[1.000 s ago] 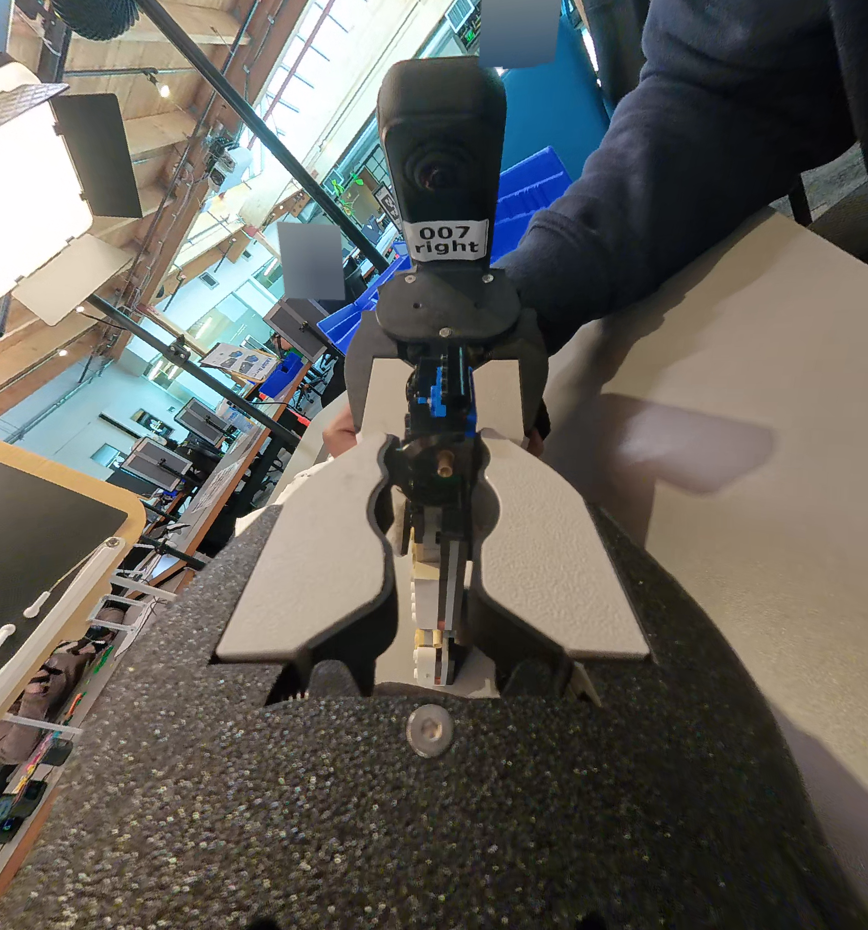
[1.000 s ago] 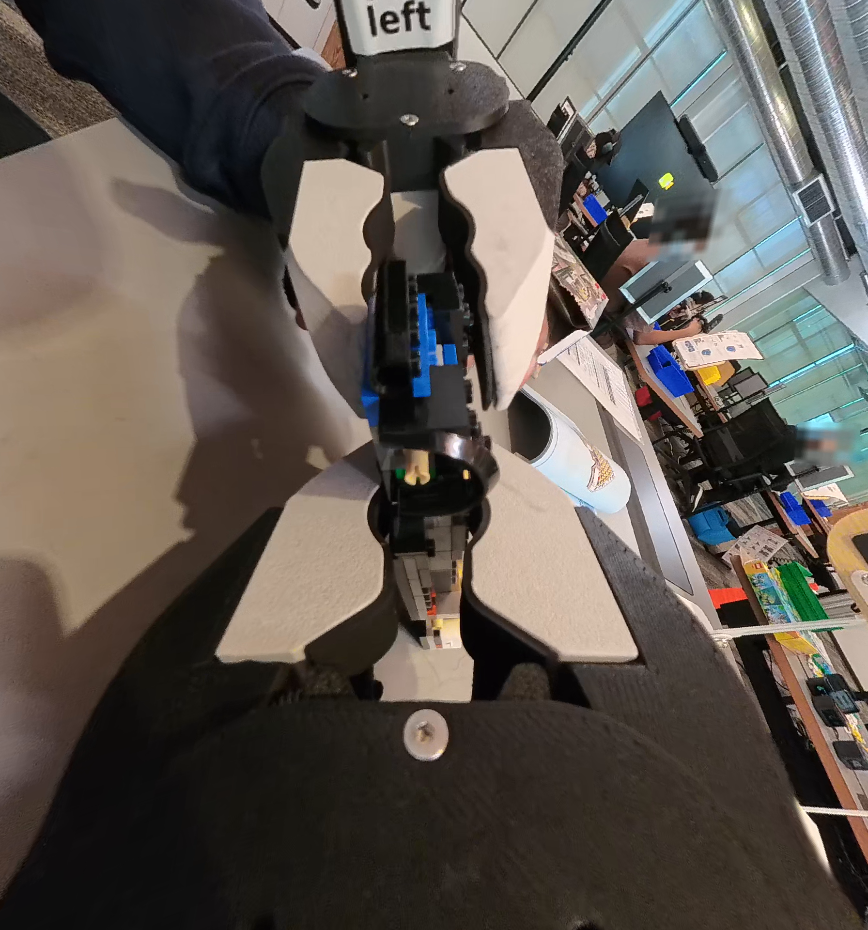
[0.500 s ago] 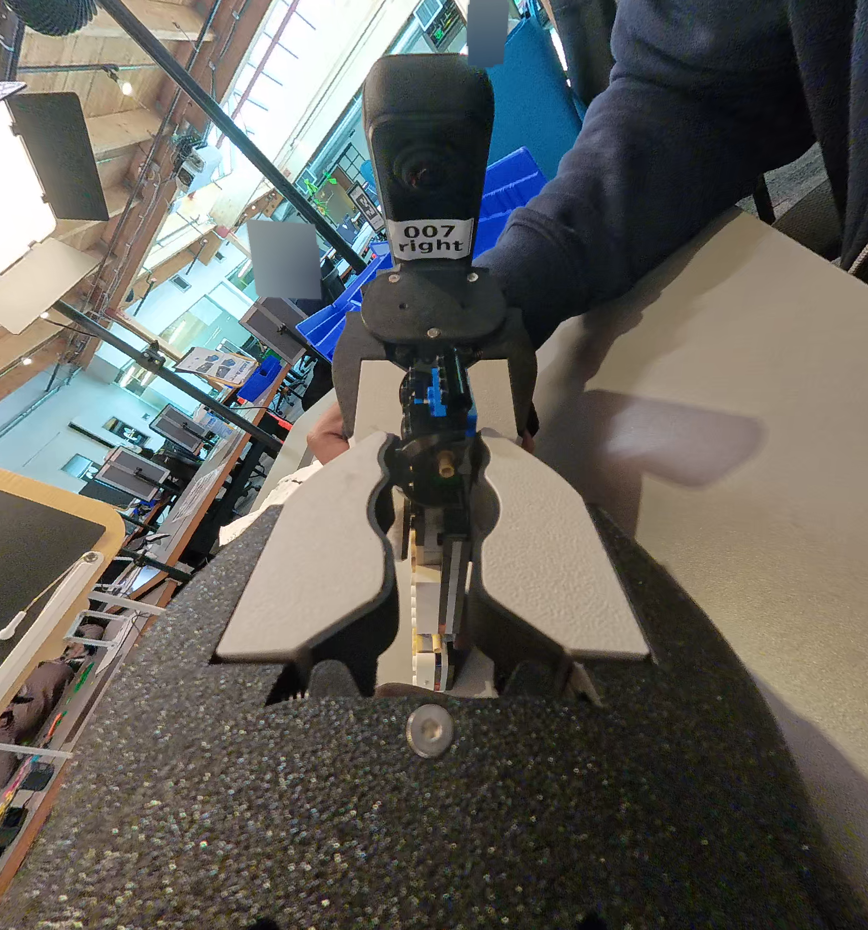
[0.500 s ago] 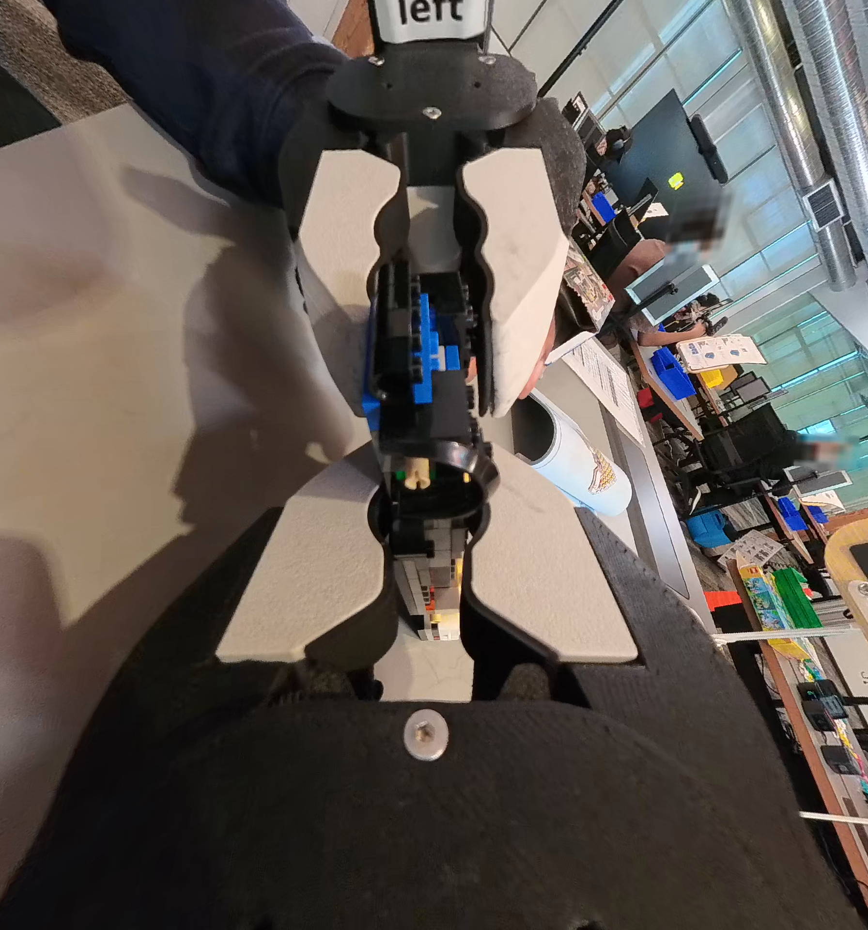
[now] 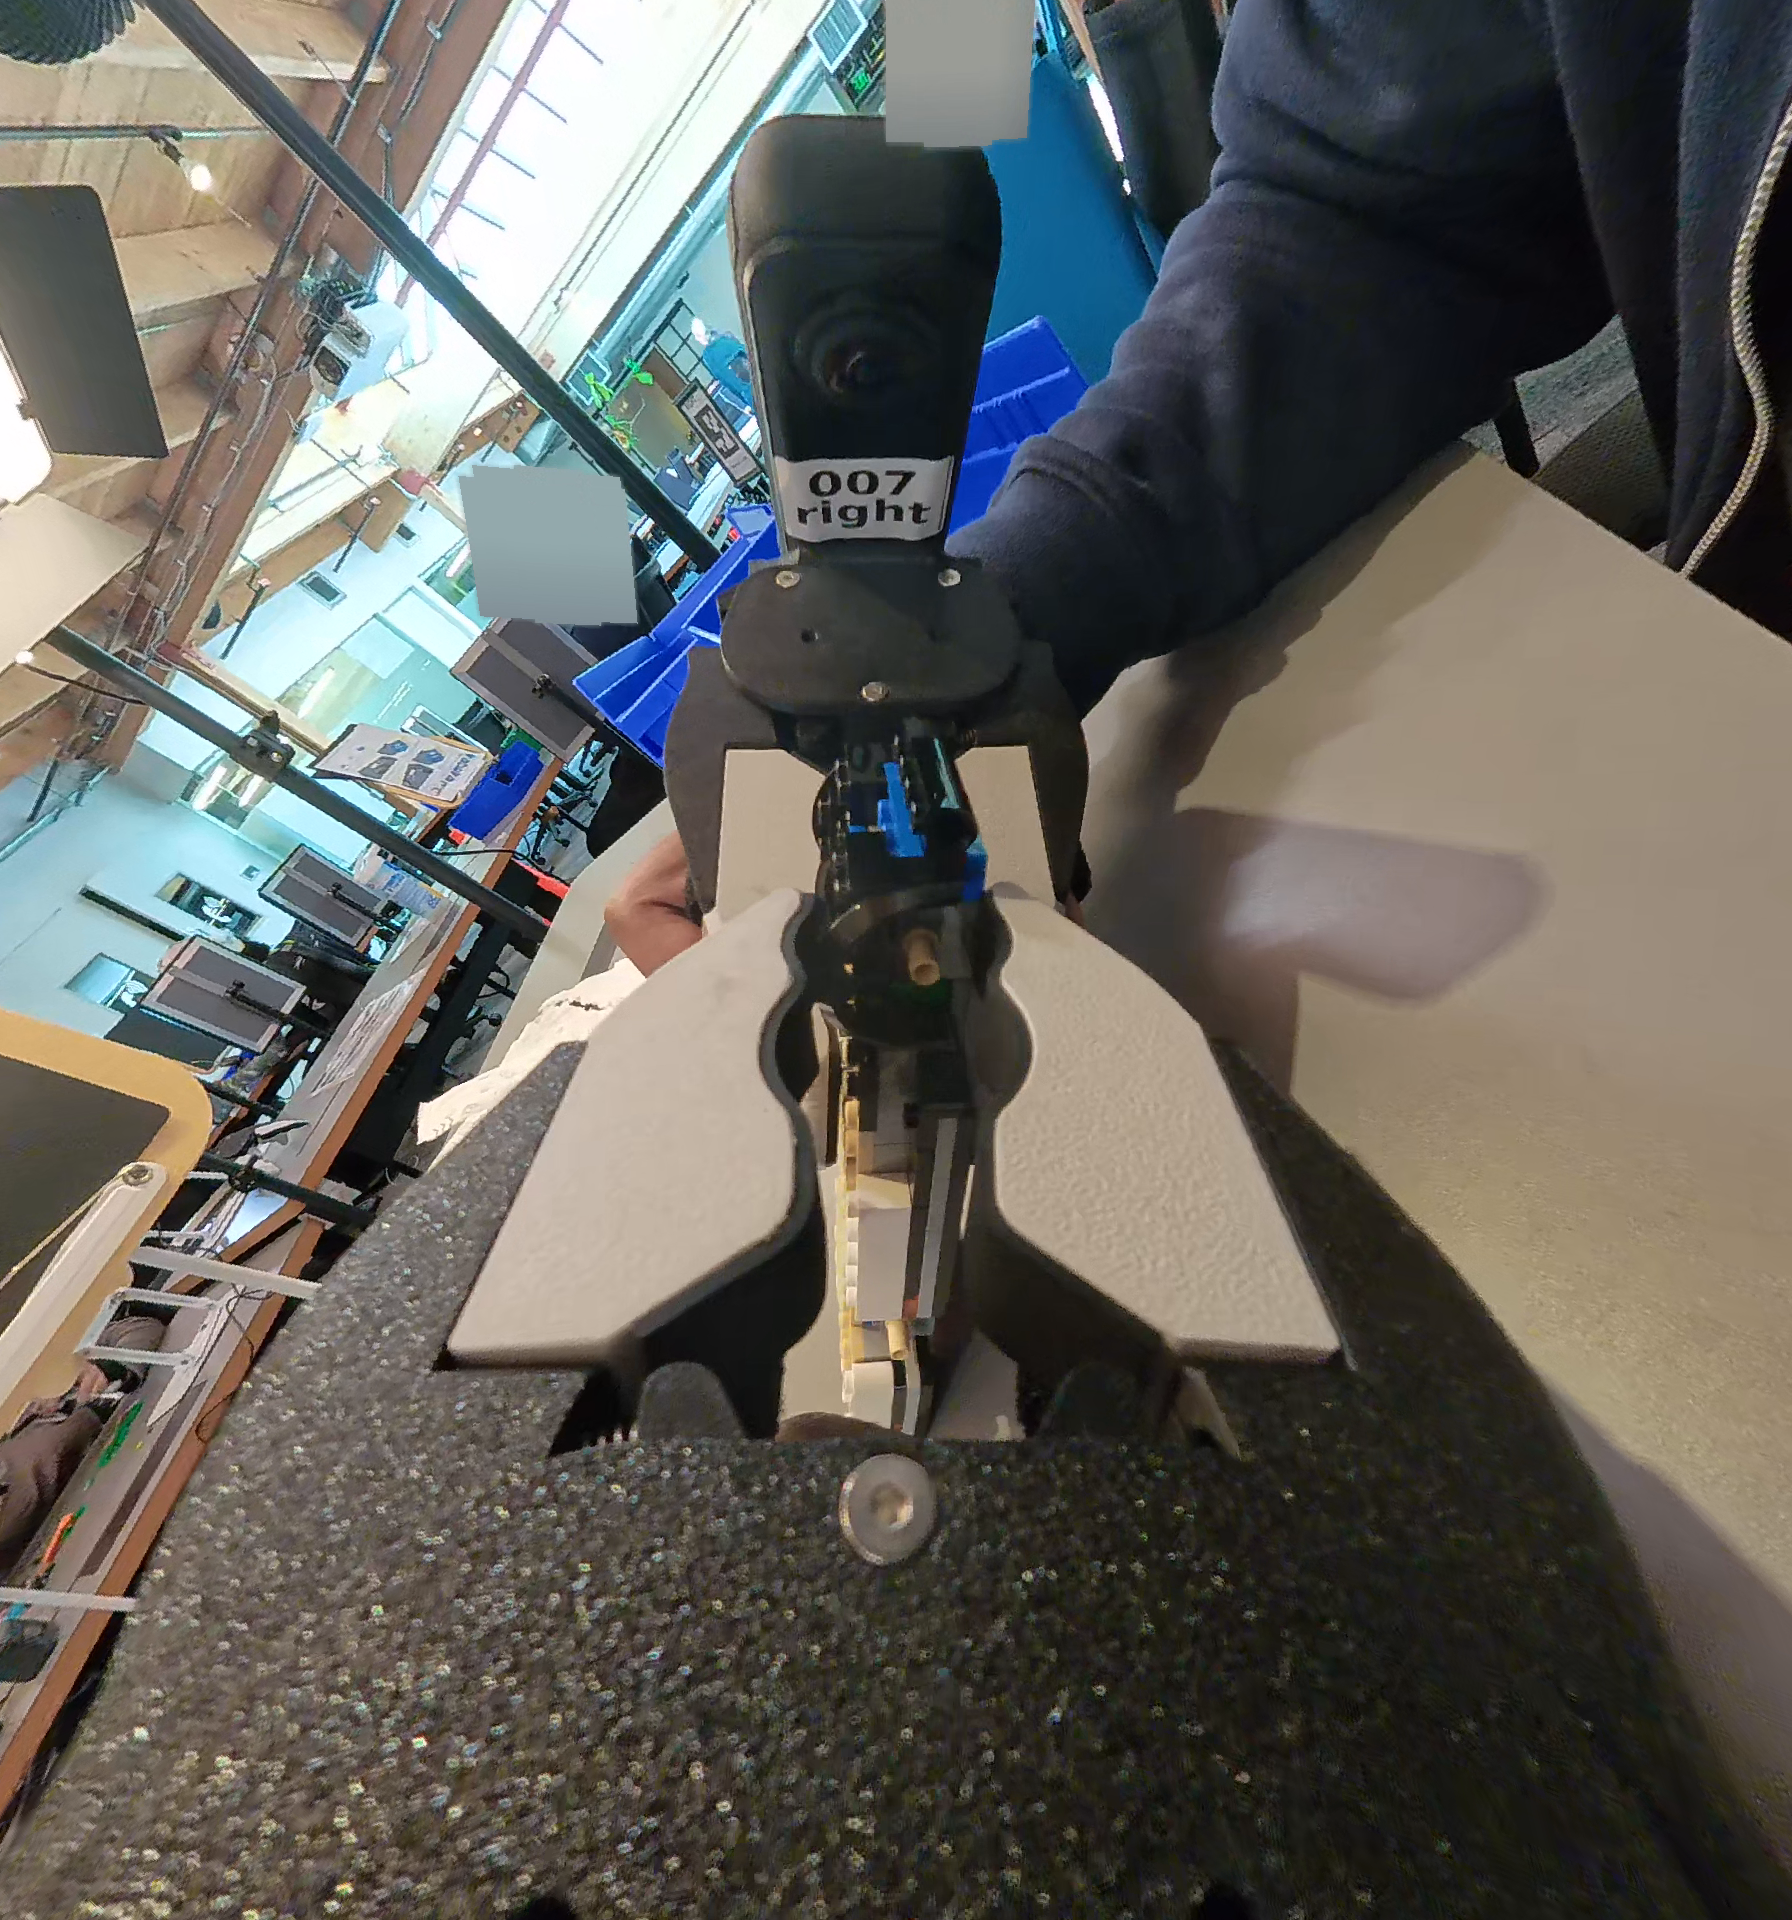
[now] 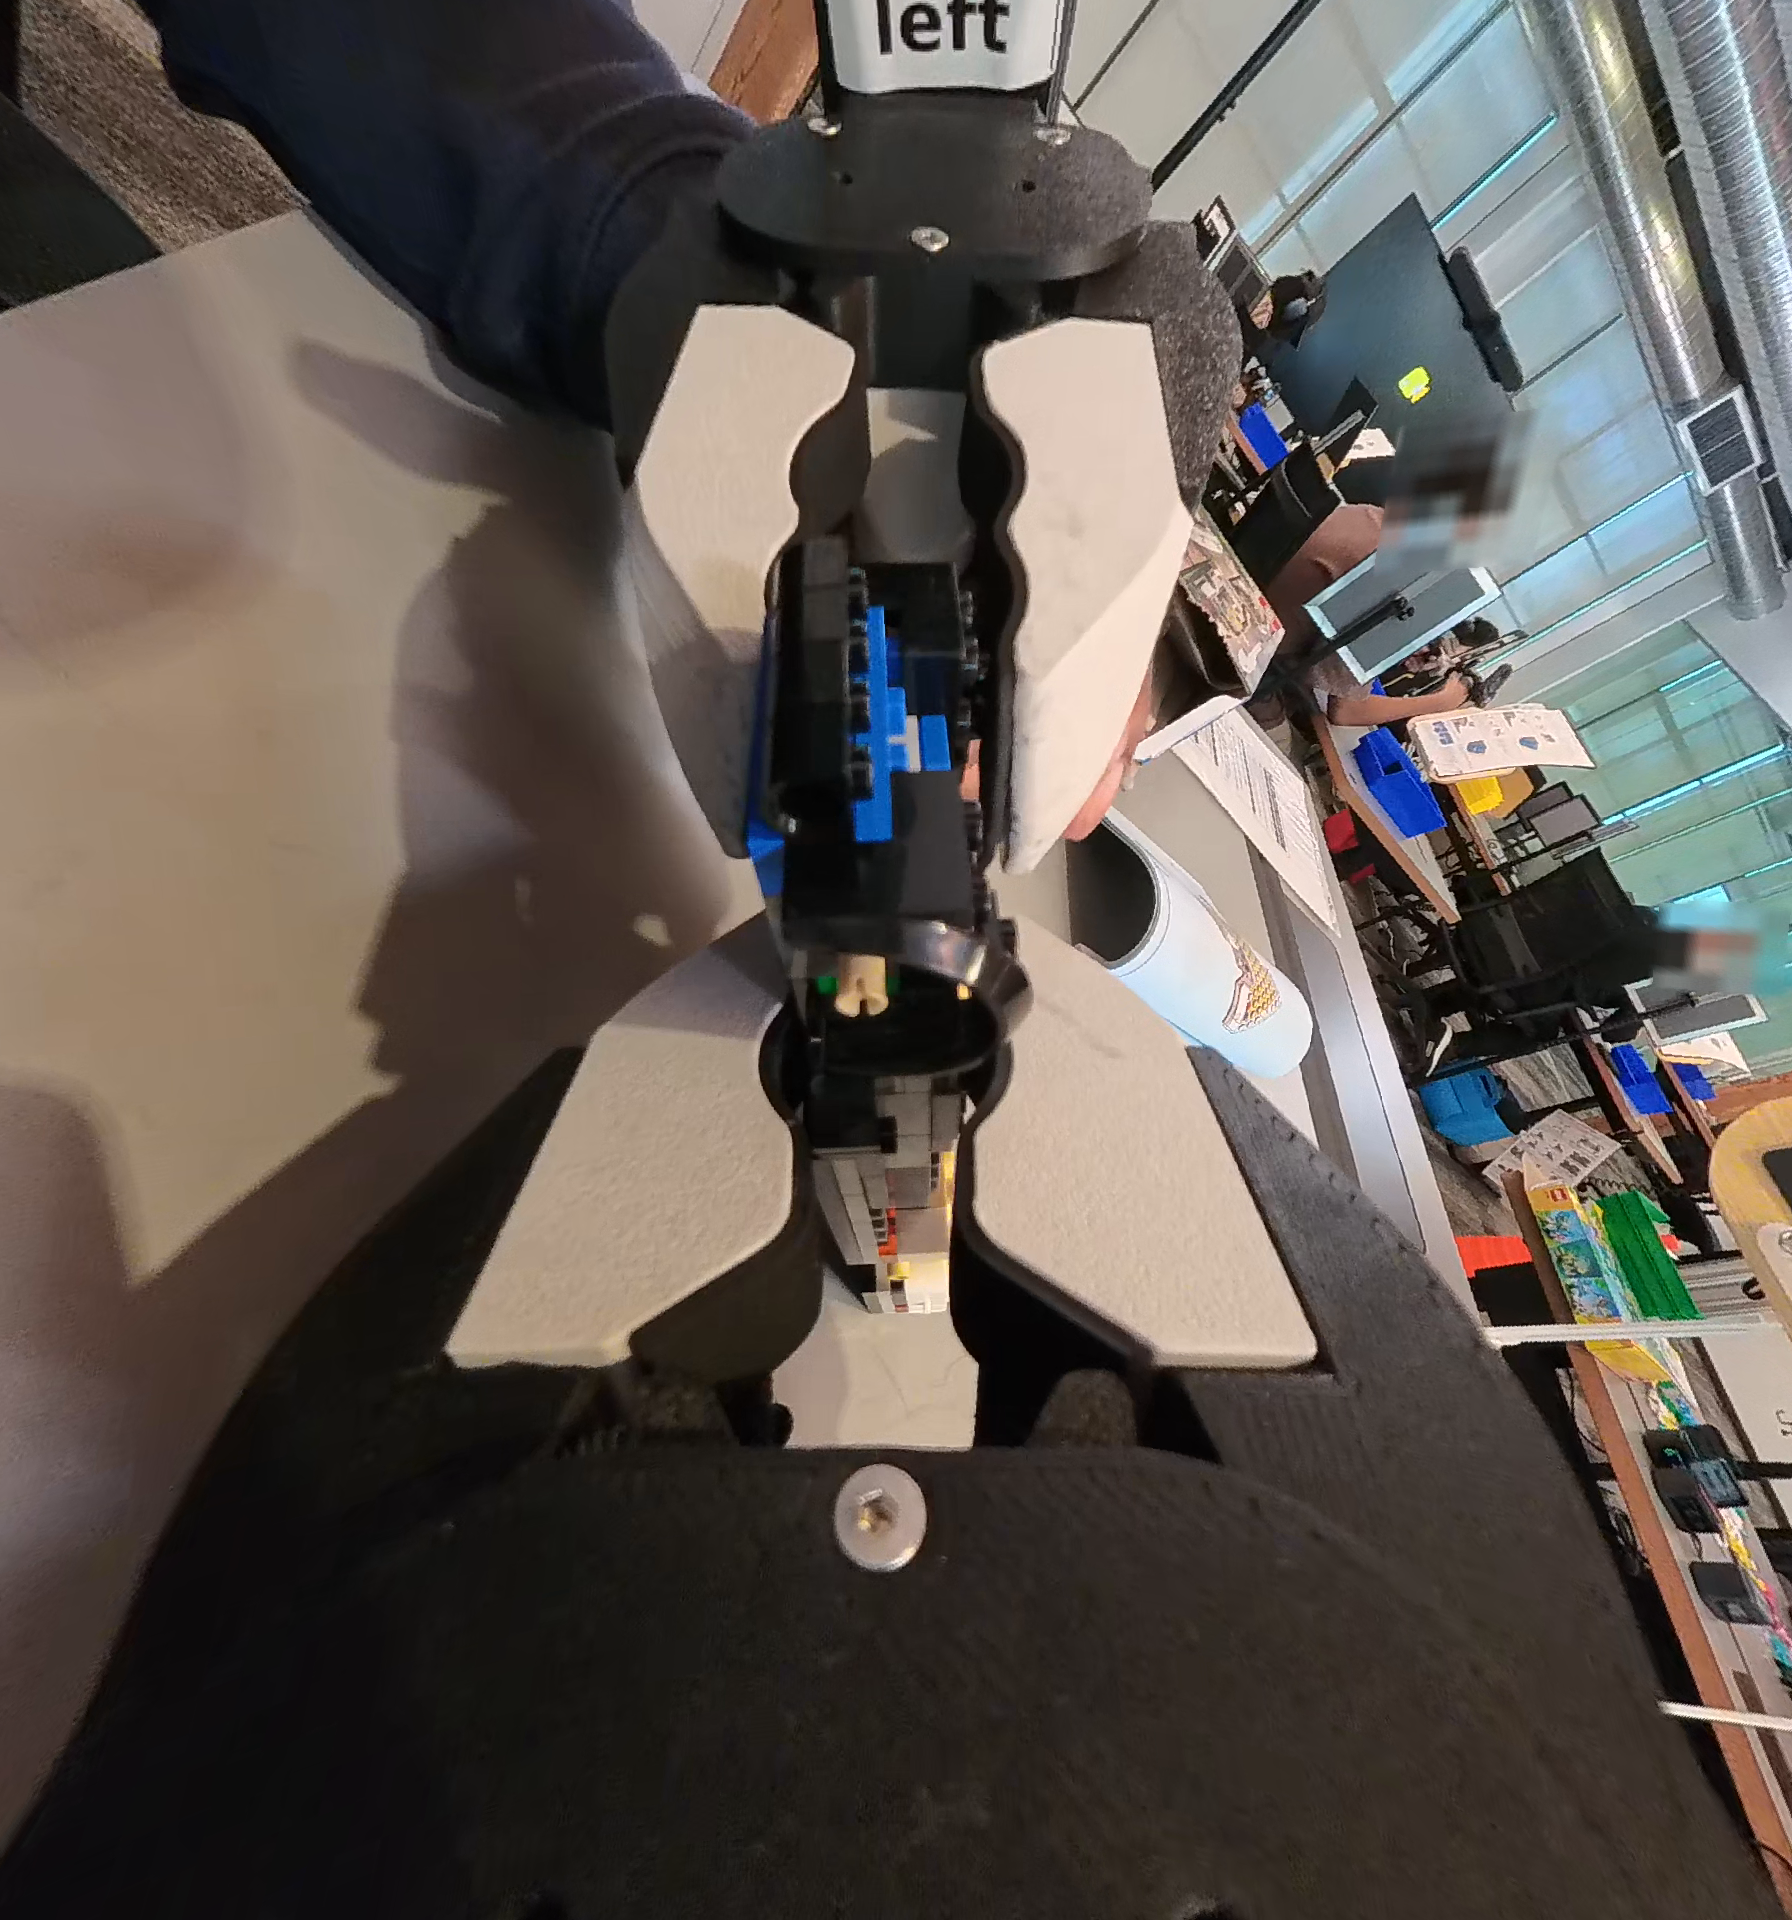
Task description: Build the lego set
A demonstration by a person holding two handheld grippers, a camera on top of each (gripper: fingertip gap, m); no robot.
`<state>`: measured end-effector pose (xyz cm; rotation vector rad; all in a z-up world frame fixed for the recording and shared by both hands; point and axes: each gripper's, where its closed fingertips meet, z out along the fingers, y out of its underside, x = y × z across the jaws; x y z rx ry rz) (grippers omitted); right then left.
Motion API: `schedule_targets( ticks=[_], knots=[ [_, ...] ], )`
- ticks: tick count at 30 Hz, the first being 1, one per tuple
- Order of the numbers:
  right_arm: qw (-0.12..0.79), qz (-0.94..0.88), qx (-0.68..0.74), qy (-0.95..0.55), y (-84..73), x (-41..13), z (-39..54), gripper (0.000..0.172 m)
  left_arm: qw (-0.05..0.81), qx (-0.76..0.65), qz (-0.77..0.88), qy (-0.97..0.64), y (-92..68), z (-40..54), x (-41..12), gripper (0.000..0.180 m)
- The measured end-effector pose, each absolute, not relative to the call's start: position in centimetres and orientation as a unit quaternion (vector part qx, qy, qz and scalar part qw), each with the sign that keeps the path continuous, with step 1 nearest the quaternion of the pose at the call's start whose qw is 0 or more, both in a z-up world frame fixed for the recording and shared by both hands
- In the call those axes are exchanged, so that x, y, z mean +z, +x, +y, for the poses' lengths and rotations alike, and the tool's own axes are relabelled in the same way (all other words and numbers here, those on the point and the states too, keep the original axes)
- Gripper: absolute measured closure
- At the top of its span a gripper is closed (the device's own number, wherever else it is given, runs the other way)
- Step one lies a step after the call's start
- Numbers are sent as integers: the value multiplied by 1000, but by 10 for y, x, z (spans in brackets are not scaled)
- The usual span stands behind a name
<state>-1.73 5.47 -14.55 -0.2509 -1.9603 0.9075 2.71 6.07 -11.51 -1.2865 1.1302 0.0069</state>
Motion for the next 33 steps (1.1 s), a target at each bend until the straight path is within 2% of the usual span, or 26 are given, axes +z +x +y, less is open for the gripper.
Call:
schedule_targets(
  ticks=[11, 16, 28, 33],
  knots=[
    [469, -791, 376, -112, -20, -142, 56, 147, 674, 40, 488, -554, 23, 64, -113, 151],
    [476, -789, 370, -122, -23, -142, 60, 147, 670, 55, 479, -565, 18, 65, -115, 137],
    [485, -786, 359, -136, -28, -142, 66, 147, 640, 45, 474, -604, 8, 60, -102, 143],
    [486, -784, 359, -141, -29, -141, 68, 147, 647, 46, 474, -595, 10, 61, -104, 151]
  ],
)
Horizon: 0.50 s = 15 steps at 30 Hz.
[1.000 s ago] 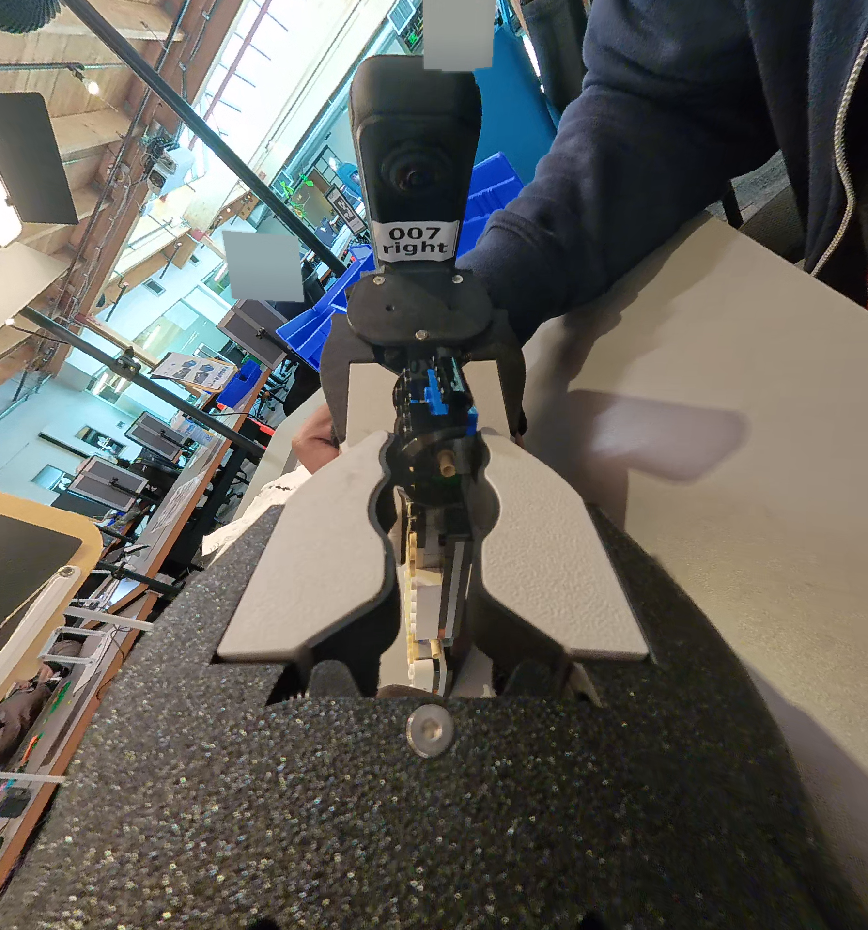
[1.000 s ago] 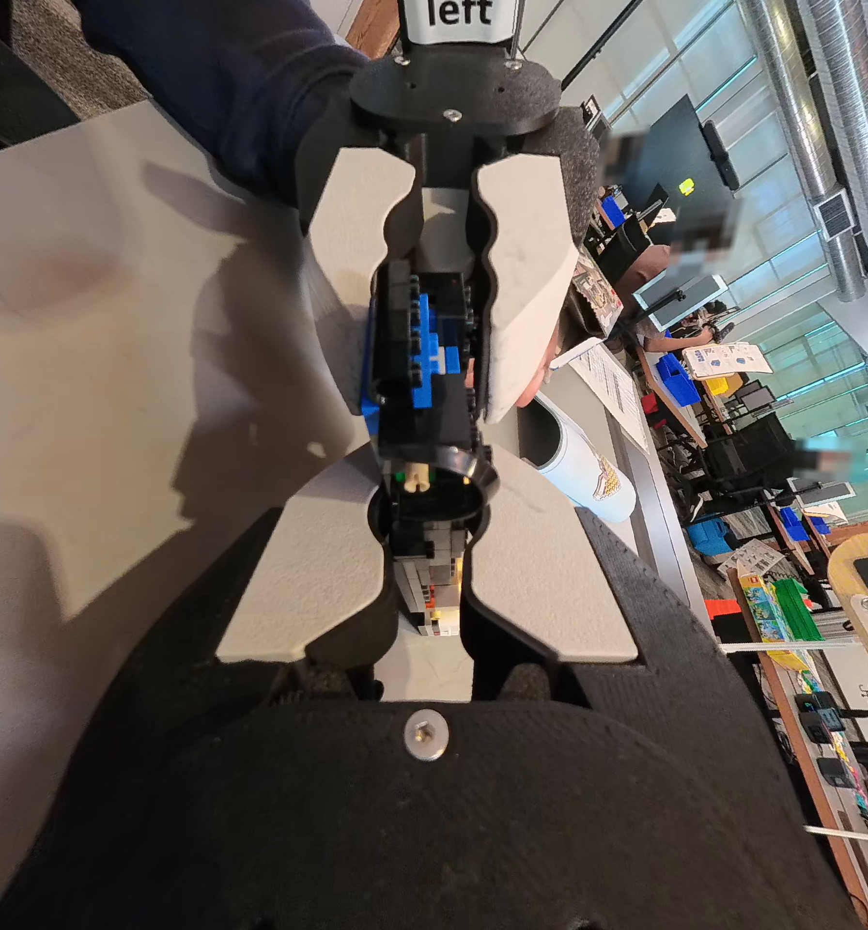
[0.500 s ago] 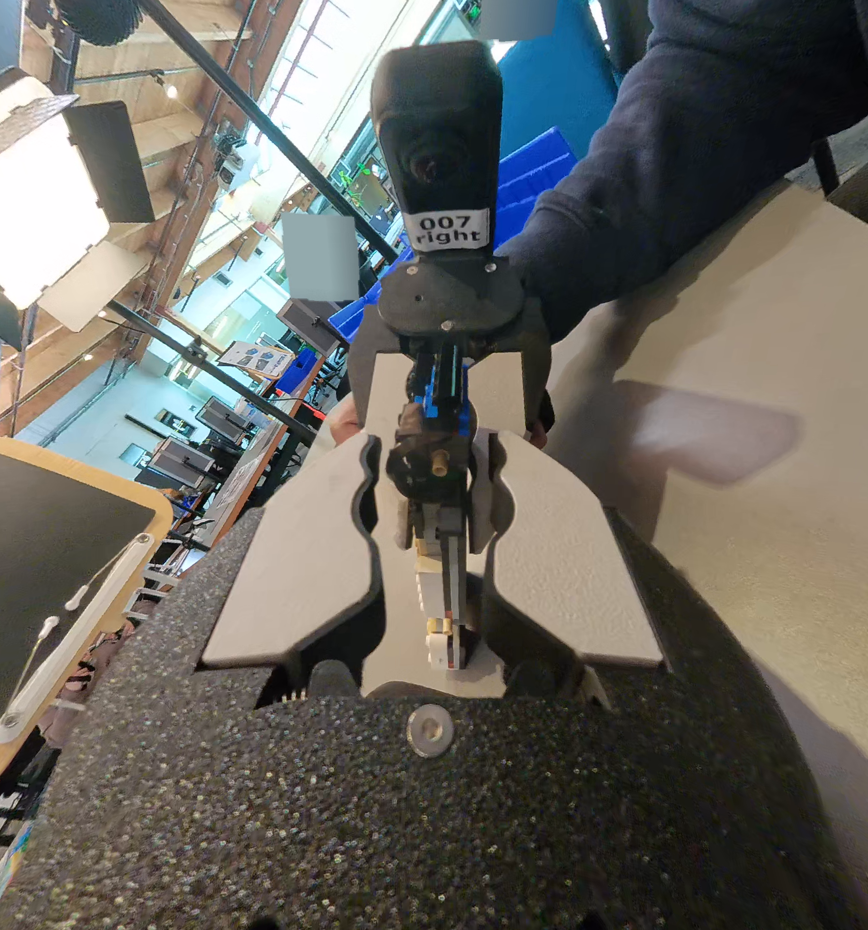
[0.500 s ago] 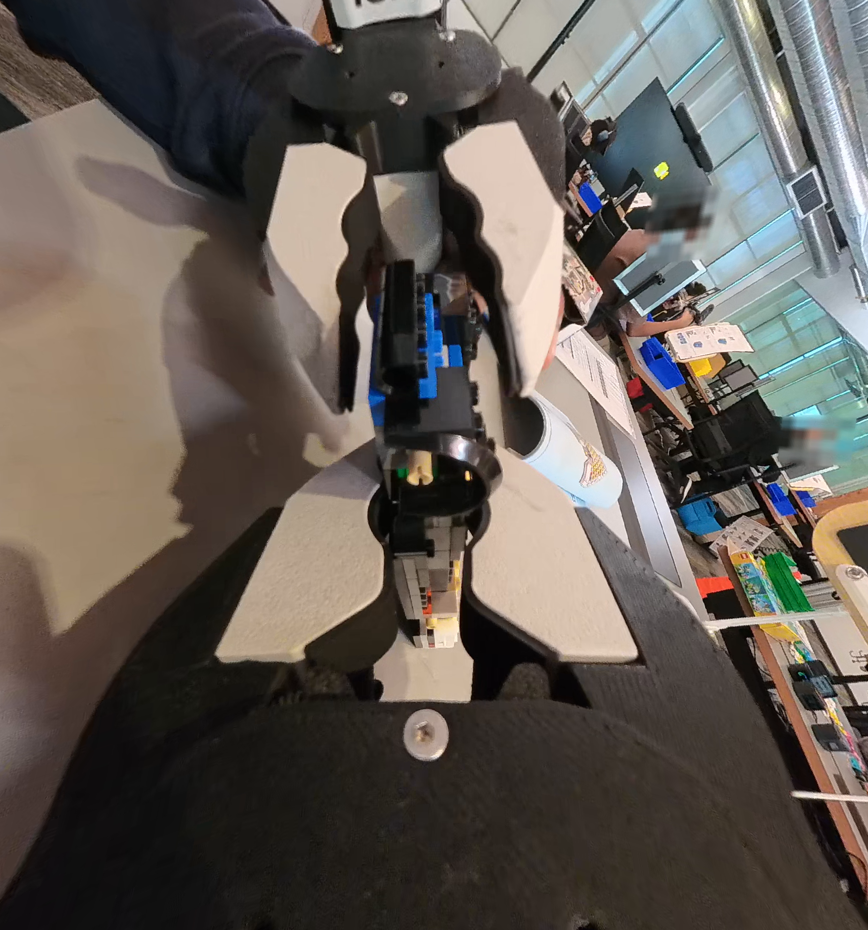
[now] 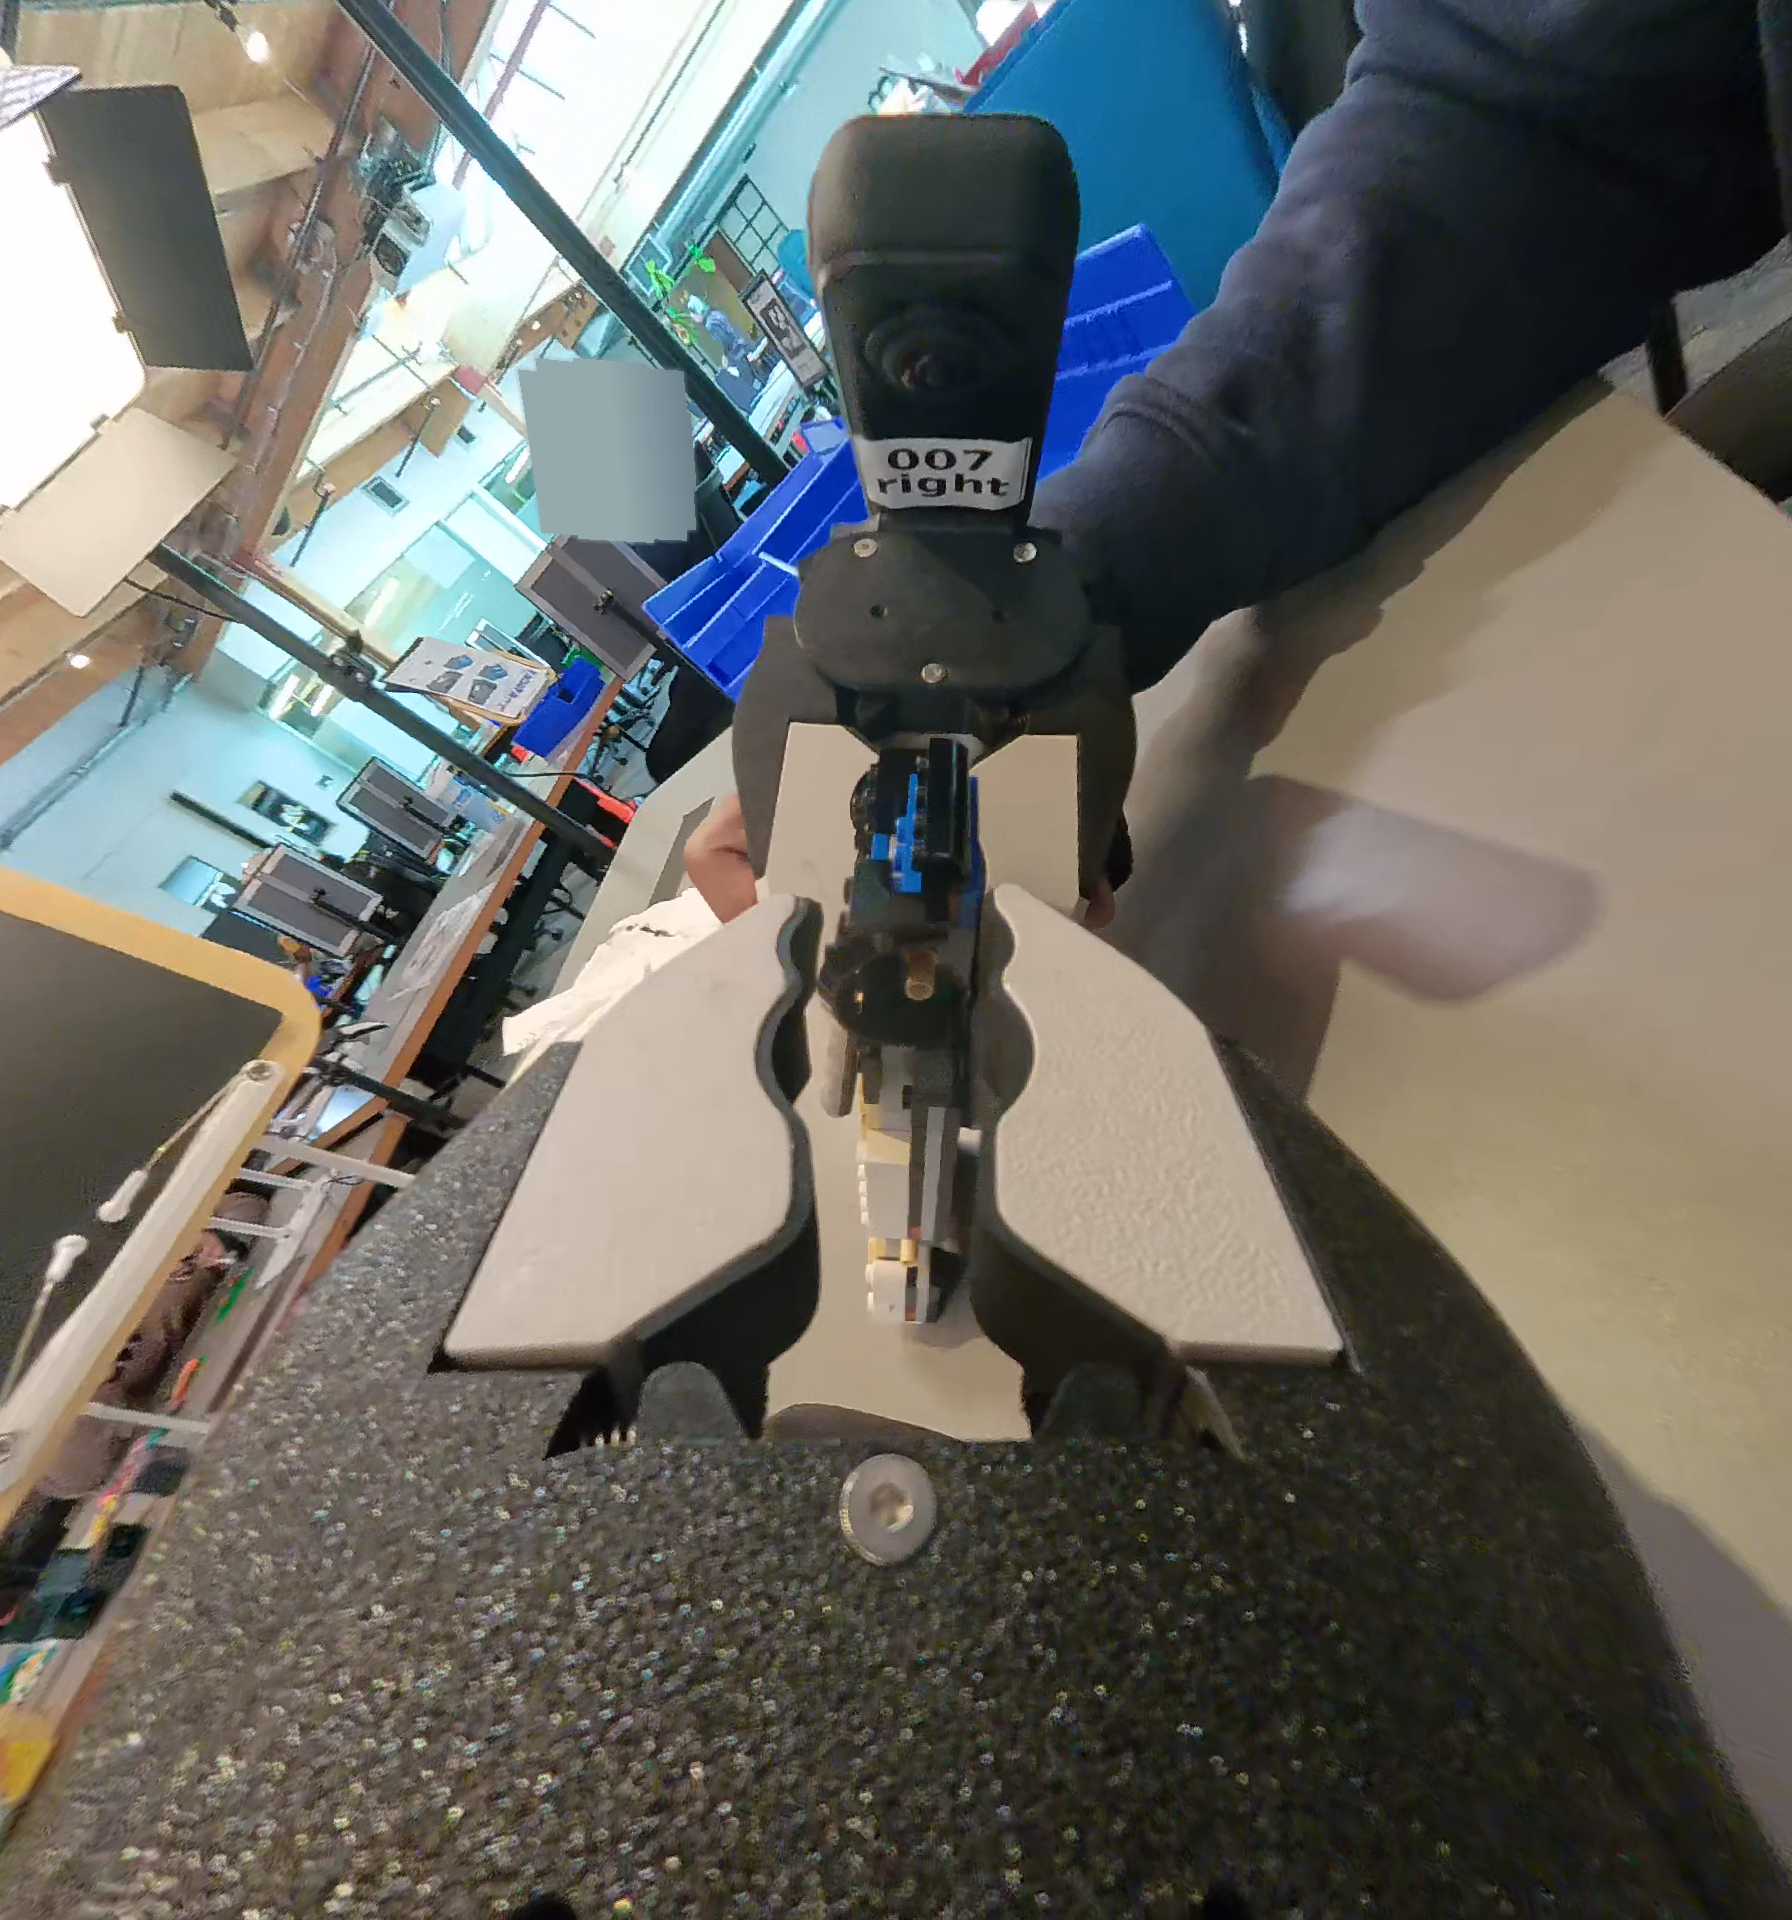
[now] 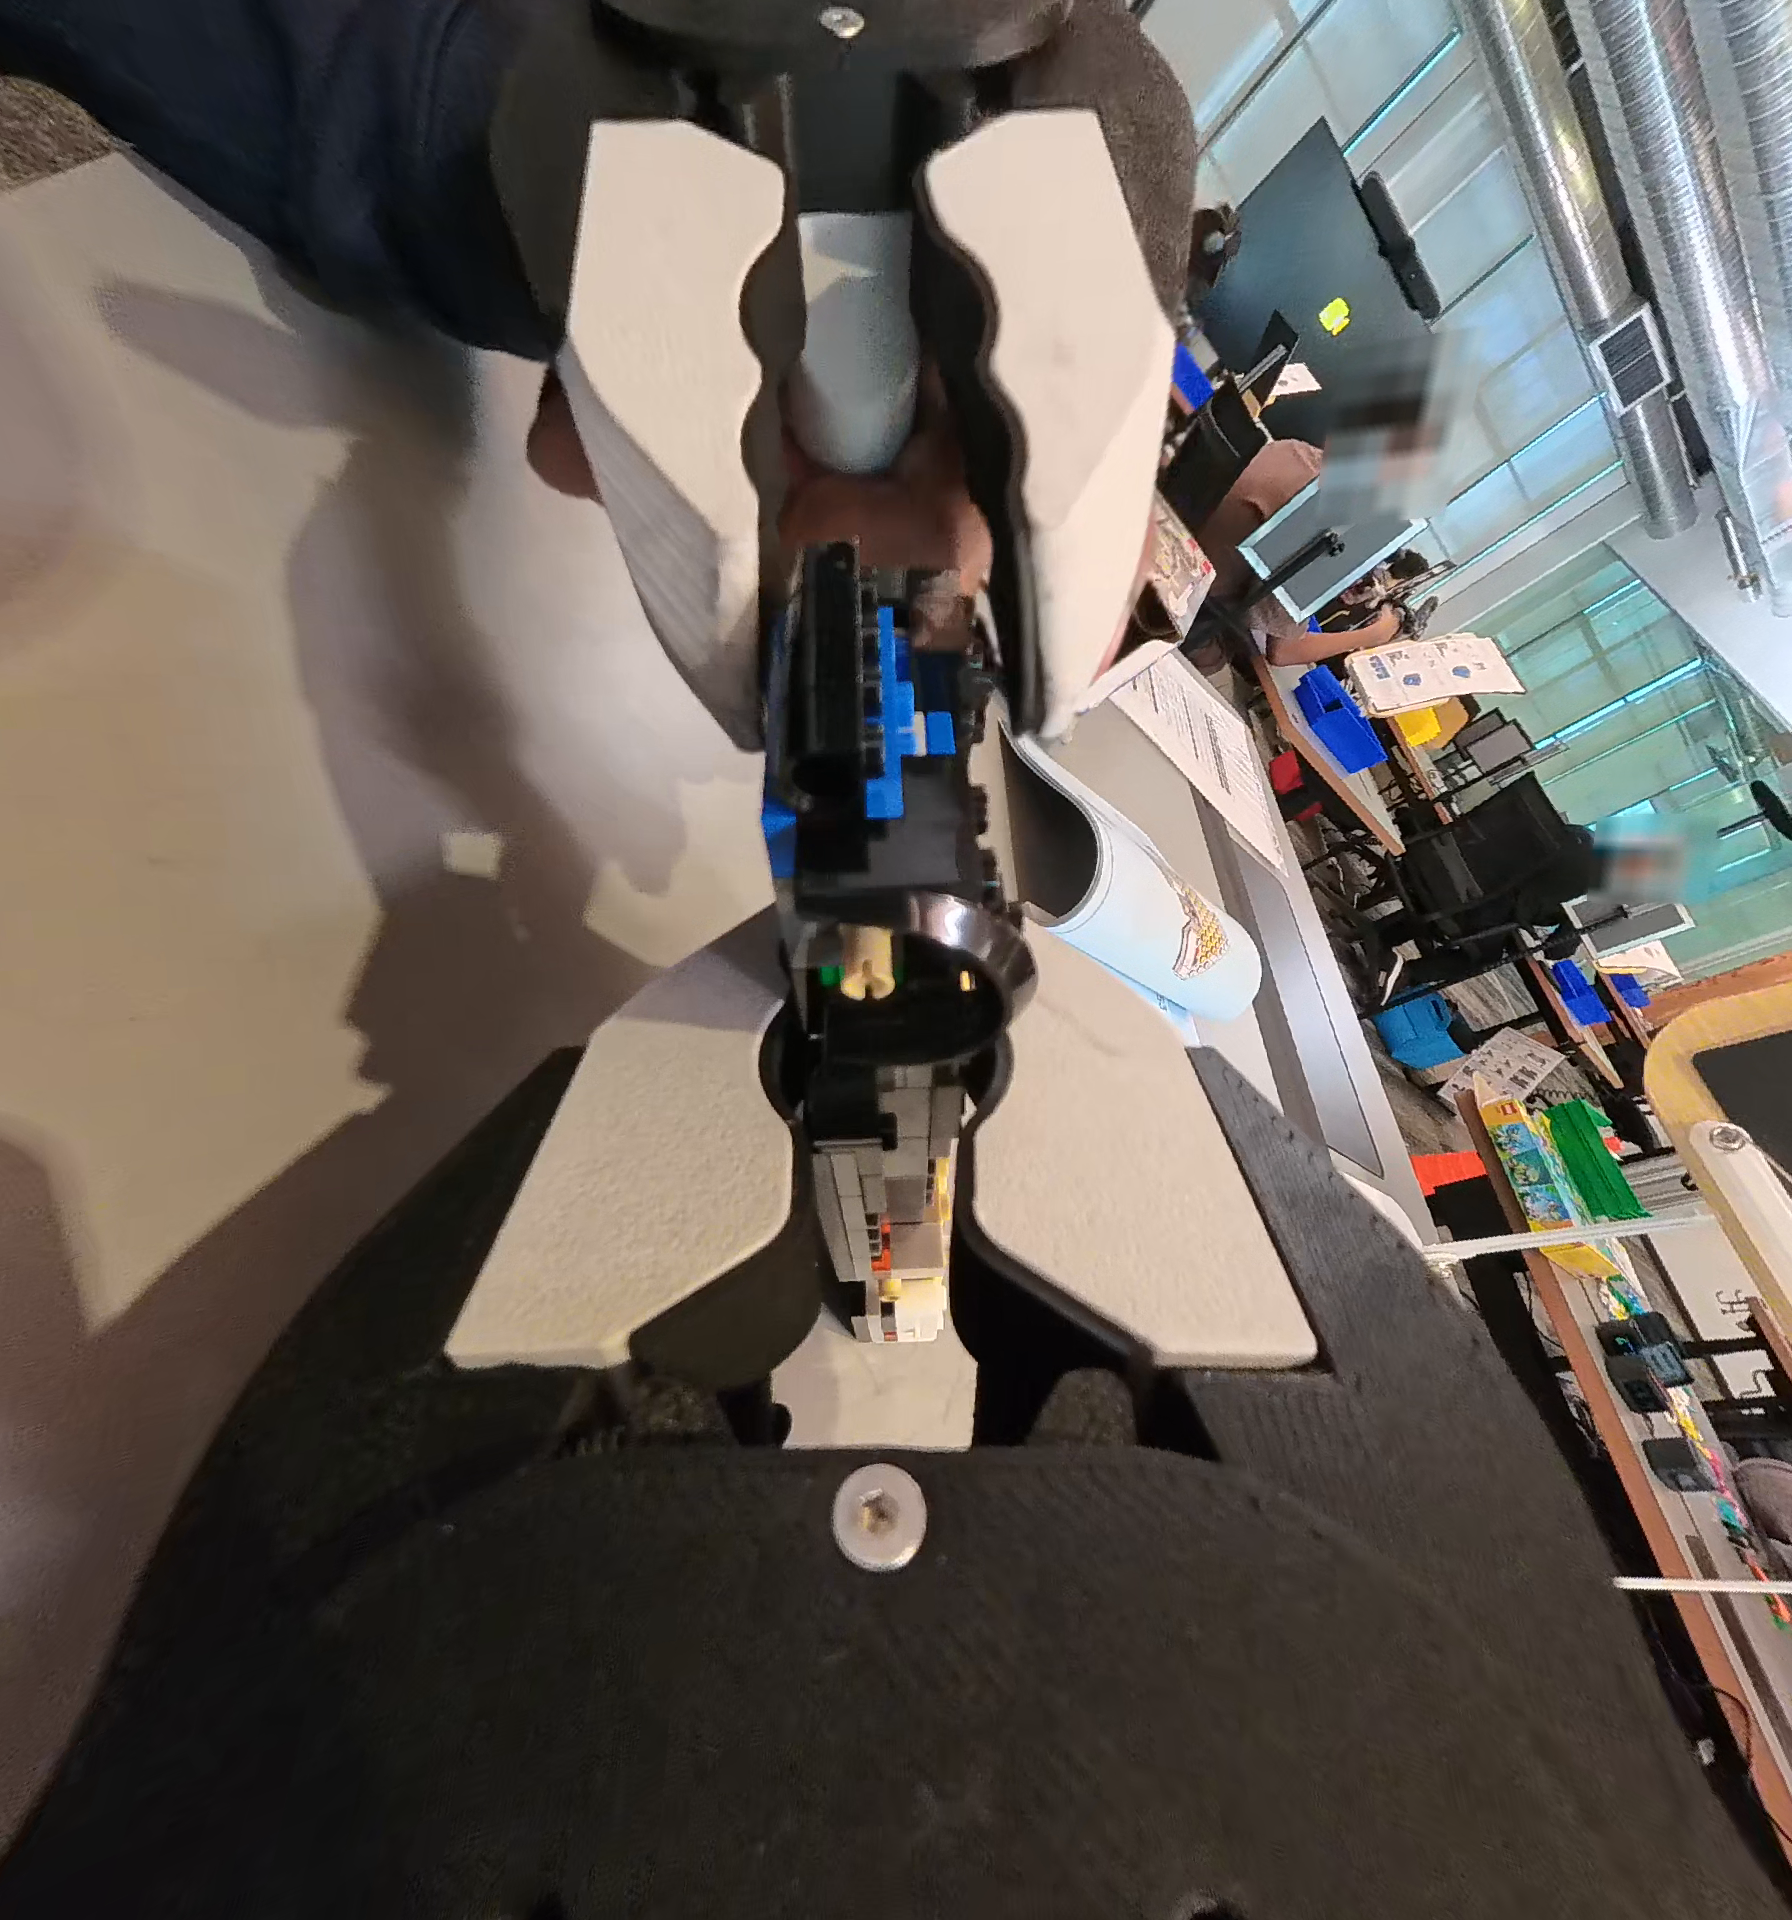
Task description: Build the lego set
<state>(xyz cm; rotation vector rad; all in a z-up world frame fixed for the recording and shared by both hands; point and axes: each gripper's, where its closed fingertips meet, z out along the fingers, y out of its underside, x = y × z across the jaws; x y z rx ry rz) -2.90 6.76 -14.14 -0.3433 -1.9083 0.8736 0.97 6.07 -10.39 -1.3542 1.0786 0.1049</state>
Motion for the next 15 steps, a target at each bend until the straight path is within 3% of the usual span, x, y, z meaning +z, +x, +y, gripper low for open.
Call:
schedule_targets(
  ticks=[15],
  knots=[
    [489, -788, 347, -144, -31, -143, 67, 147, 625, 148, 505, -576, 12, 66, -107, 153]
  ],
)
